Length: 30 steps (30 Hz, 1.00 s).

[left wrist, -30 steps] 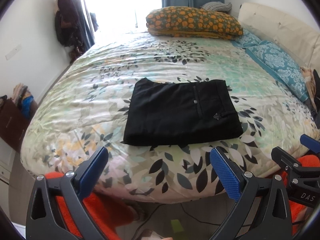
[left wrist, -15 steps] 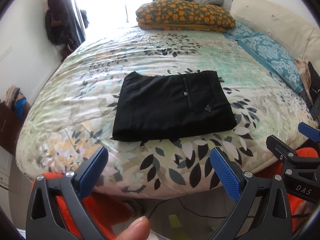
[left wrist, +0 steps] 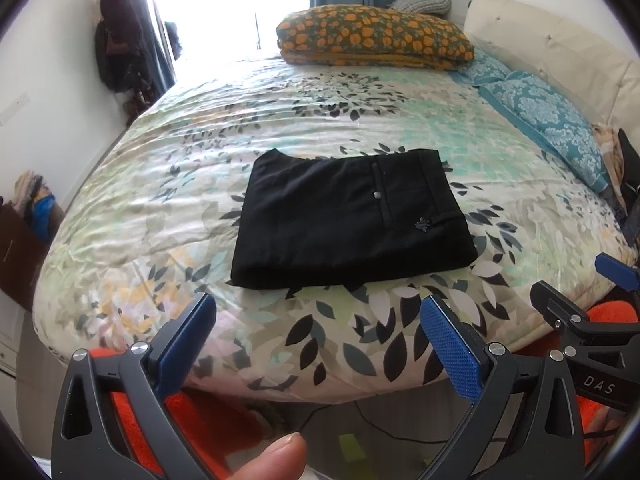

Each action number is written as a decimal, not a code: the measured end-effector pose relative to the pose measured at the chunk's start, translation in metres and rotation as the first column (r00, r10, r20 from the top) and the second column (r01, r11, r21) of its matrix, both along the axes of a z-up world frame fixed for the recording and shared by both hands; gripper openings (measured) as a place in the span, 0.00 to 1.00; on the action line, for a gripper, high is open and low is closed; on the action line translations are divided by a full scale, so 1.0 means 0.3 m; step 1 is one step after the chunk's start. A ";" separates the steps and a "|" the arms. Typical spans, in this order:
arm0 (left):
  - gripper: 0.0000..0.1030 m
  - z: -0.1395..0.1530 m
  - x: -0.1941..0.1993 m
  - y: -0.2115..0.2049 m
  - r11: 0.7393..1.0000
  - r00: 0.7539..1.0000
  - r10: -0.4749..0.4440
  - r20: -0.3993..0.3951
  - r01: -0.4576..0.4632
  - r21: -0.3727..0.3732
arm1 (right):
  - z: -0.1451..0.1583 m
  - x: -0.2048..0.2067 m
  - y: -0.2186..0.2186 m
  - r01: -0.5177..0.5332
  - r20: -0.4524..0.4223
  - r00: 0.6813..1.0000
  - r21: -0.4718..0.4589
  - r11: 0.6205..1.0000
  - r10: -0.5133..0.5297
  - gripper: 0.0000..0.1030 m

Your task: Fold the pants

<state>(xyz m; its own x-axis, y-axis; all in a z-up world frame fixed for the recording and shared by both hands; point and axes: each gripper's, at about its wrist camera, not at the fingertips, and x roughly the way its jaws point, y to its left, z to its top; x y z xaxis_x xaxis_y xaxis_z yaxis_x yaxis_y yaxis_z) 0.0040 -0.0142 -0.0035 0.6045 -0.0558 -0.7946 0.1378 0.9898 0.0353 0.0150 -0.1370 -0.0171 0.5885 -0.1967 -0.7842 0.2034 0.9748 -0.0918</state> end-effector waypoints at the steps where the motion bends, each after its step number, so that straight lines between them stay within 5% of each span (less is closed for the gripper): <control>1: 0.99 0.005 0.004 0.004 1.000 1.000 0.016 0.002 -0.016 0.001 | 0.004 0.000 0.002 -0.002 0.003 1.000 0.001 1.000 0.002 1.00; 7: 0.99 0.022 0.039 -0.007 0.960 0.992 0.124 0.033 -0.128 0.250 | 0.030 0.024 0.006 -0.062 -0.012 0.998 0.010 0.998 0.063 1.00; 13: 0.99 0.075 0.036 0.038 0.996 0.997 0.073 -0.001 -0.073 0.047 | 0.089 0.059 0.005 -0.135 -0.037 0.990 -0.051 0.990 0.133 1.00; 17: 0.99 0.084 0.025 0.009 0.992 0.997 0.068 0.029 -0.071 0.101 | 0.106 0.070 -0.008 -0.076 -0.017 0.997 -0.042 0.996 0.076 1.00; 22: 0.99 0.056 0.043 0.025 0.995 0.996 0.077 -0.035 -0.074 0.073 | 0.096 0.078 -0.005 0.007 0.015 1.000 0.032 0.999 -0.007 1.00; 30: 0.99 0.045 0.041 0.020 0.994 0.996 0.079 -0.048 -0.075 0.077 | 0.101 0.076 0.037 0.002 0.029 1.000 -0.024 1.000 -0.001 1.00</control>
<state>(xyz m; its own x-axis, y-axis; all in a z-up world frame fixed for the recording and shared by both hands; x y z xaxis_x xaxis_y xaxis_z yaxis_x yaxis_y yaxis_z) 0.0164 -0.0082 0.0101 0.5636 0.0508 -0.8245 0.0646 0.9923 0.1053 0.0379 -0.1260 0.0131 0.6104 -0.2161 -0.7620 0.2078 0.9721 -0.1092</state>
